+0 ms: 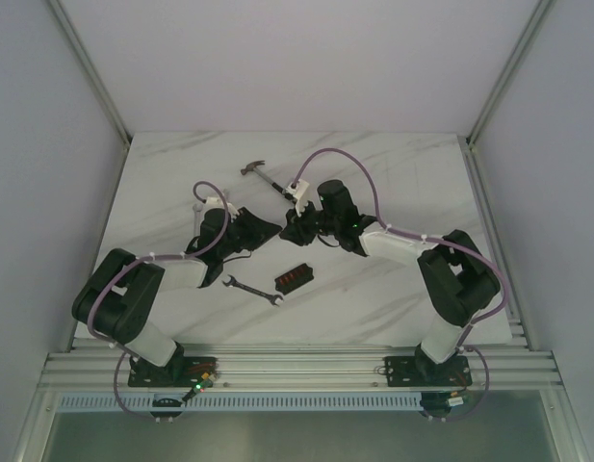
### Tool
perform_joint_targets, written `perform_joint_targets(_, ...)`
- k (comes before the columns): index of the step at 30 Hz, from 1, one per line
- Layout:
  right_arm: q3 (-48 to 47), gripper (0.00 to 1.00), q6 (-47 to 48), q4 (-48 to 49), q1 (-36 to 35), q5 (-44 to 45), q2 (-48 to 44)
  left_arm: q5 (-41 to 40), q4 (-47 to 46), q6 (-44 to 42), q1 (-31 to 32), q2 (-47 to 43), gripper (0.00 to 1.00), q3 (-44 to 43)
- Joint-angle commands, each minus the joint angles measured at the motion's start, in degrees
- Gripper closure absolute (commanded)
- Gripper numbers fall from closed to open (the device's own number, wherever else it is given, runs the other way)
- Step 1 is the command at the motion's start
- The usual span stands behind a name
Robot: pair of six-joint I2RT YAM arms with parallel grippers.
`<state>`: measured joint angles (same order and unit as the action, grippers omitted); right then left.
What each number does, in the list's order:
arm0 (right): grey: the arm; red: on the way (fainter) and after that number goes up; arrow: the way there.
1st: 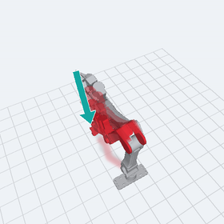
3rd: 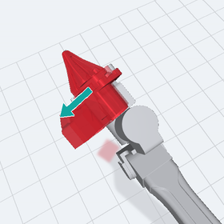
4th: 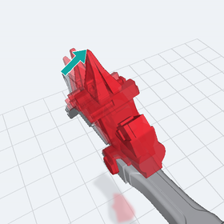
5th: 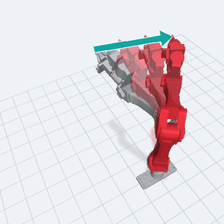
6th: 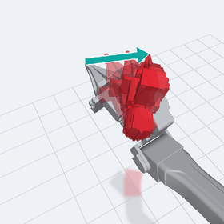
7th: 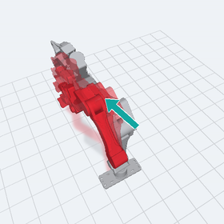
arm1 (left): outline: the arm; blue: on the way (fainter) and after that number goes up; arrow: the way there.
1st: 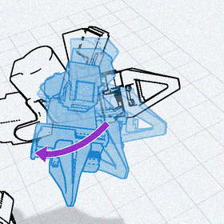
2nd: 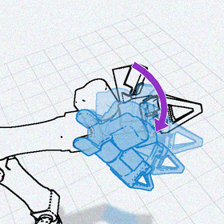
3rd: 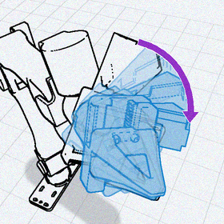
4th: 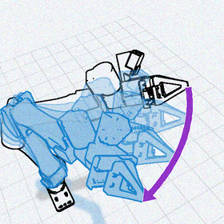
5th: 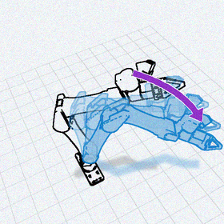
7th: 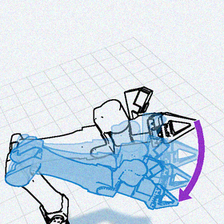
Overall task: Snap on the fuse box
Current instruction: Pick up the fuse from the center of the board.
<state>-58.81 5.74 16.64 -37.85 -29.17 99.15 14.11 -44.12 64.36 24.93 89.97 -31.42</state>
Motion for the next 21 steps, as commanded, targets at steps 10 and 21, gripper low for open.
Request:
perform_joint_targets(10,0.7,0.77,-0.5,2.6,-0.5,-0.5,-1.4,1.6,-3.8,2.4,0.2,0.4,0.86,0.9)
perform_joint_targets(21,2.7,0.69,-2.0,5.0,-0.7,1.9,-4.2,1.2,-5.6,4.2,0.6,-2.2,1.0,2.4)
